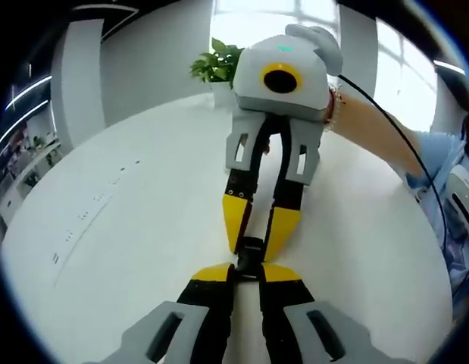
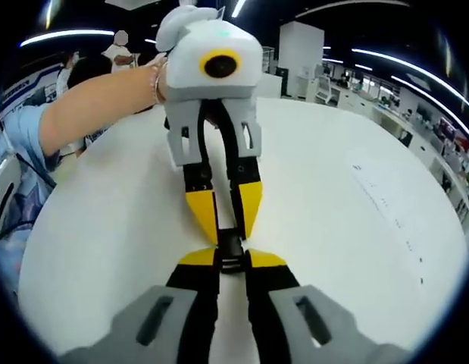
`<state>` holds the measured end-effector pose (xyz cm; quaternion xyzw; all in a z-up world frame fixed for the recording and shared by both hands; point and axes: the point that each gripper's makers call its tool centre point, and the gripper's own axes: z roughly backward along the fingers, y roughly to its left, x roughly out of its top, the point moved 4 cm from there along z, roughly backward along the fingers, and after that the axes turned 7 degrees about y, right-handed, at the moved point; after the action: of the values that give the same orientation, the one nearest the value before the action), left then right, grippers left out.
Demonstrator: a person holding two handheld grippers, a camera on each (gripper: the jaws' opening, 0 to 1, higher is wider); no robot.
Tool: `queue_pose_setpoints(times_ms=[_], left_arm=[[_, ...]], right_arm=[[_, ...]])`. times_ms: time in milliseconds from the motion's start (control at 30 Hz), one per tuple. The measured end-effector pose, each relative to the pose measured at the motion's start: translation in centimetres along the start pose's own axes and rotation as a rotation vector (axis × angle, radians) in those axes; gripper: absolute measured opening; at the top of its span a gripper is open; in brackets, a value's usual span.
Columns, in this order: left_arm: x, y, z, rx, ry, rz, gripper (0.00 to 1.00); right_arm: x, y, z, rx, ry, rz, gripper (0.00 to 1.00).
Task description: Snap the two parts of the plastic buckle together until the buckle closes and remains connected.
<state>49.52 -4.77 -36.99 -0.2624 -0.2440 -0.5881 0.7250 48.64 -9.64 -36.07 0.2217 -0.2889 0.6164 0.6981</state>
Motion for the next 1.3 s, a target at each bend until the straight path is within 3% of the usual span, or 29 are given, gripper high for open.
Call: queue_pose_setpoints(times_ms=[300, 400, 500, 567, 767, 967, 1133, 1300], left_arm=[[0.6, 0.4, 1.1, 0.001, -0.018, -0.012, 0.12], [0.7, 0.7, 1.3, 0.031, -0.015, -0.019, 0.13], [0.7, 1.4, 1.5, 0.086, -0.005, 0.006, 0.22], [0.6, 1.2, 1.6, 0.081, -0.002, 0.001, 0.23], [0.5, 2.2, 2.7, 0.207, 0.035, -0.023, 0.43], [3.1, 2.8, 6.6, 0.363, -0.133, -0.016, 0.48], [3.7, 2.2, 10.6, 0.488, -0.192, -0.003, 0.49], [3.4, 0.7, 14.9, 0.582, -0.313, 0.038, 0.52]], right_arm=[[0.3, -0.8, 0.0, -0.017, 0.030, 0.014, 0.12], [0.4, -1.3, 0.1, -0.052, 0.044, 0.027, 0.18], [0.5, -1.7, 0.3, -0.096, 0.060, 0.018, 0.25], [0.5, -1.8, 0.4, -0.120, 0.066, 0.030, 0.27], [0.7, -2.3, 0.6, -0.191, 0.104, 0.062, 0.31], [0.8, -1.7, 0.9, -0.278, 0.163, 0.098, 0.31], [1.0, -1.3, 1.2, -0.356, 0.210, 0.148, 0.35], [1.4, -1.2, 2.5, -0.382, 0.122, 0.091, 0.36]])
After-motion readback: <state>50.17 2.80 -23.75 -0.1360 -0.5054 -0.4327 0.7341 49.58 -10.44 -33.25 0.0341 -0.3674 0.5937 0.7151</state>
